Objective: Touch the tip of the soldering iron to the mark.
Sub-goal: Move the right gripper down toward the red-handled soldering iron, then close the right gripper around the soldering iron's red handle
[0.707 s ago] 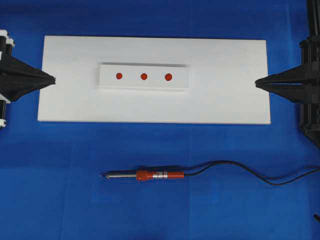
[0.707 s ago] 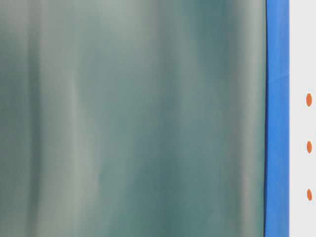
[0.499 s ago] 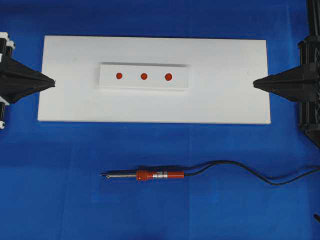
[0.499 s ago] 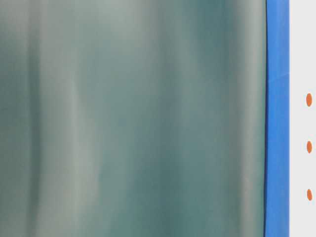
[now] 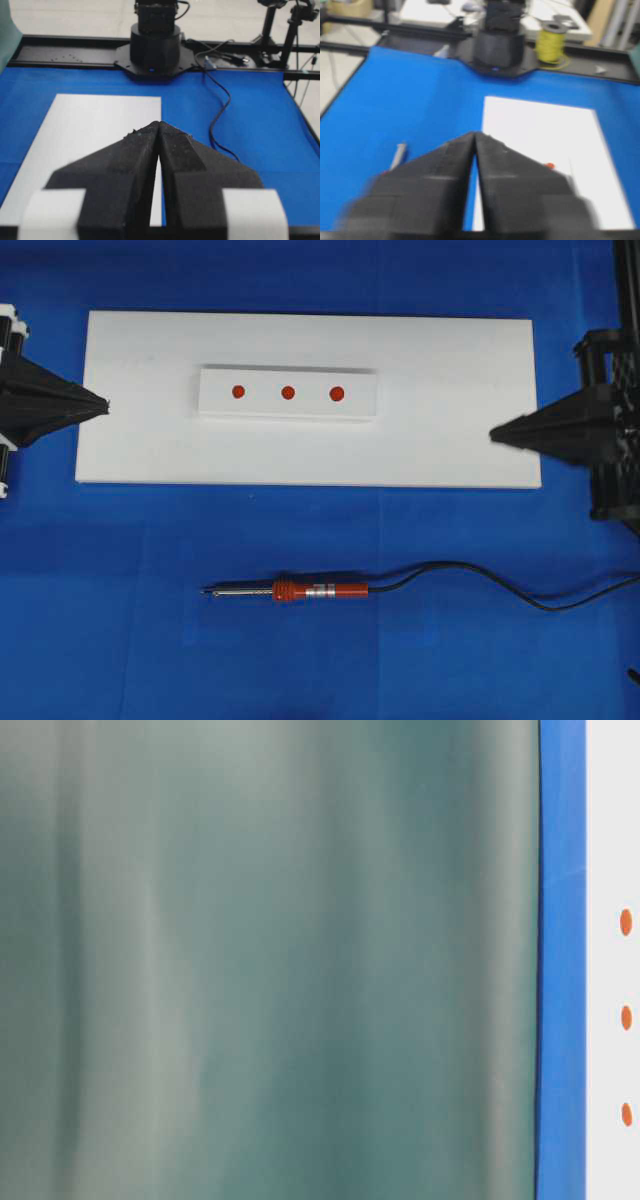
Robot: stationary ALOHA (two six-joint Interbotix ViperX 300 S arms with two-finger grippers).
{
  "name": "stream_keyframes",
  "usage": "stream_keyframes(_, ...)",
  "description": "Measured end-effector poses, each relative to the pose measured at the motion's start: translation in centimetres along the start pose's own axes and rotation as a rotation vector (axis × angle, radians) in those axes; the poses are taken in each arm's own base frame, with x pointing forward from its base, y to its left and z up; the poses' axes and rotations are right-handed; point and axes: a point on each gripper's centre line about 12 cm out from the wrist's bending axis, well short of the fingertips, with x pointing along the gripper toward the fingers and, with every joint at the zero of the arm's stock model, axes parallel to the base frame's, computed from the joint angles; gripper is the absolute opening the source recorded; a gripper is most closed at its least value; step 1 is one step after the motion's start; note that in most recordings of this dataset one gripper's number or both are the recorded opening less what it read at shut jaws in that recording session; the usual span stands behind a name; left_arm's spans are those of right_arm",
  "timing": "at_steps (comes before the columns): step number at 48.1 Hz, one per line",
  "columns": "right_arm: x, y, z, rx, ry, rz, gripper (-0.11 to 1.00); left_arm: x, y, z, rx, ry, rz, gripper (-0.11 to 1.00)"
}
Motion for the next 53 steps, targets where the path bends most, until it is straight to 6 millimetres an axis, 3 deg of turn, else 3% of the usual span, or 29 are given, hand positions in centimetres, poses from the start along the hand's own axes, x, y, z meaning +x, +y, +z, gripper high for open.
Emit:
stream_keyframes(5, 1.4, 0.9, -0.2, 0.004, 0.037, 0.035, 0.37, 0.0, 0.0, 0.0, 0.000, 0.000, 0.000, 0.00)
stream_keyframes(11, 3.8, 1.8, -0.9, 0.022, 0.099, 0.060, 0.77, 0.0, 0.0, 0.1, 0.000, -0.002, 0.000, 0.00)
stream_keyframes(14, 5.1, 2.0, -1.4, 0.044, 0.134, 0.062, 0.88, 0.0, 0.0, 0.0, 0.000, 0.000, 0.000, 0.00)
stream_keyframes(33, 12.7, 4.0, -5.8, 0.157, 0.419, 0.053, 0.85, 0.0, 0.0, -0.1, 0.000, 0.002, 0.000, 0.00)
stream_keyframes(53, 18.8, 6.1, -13.6, 0.230, 0.693, 0.008, 0.85, -0.2, 0.0, 0.0, 0.000, -0.003, 0.000, 0.00)
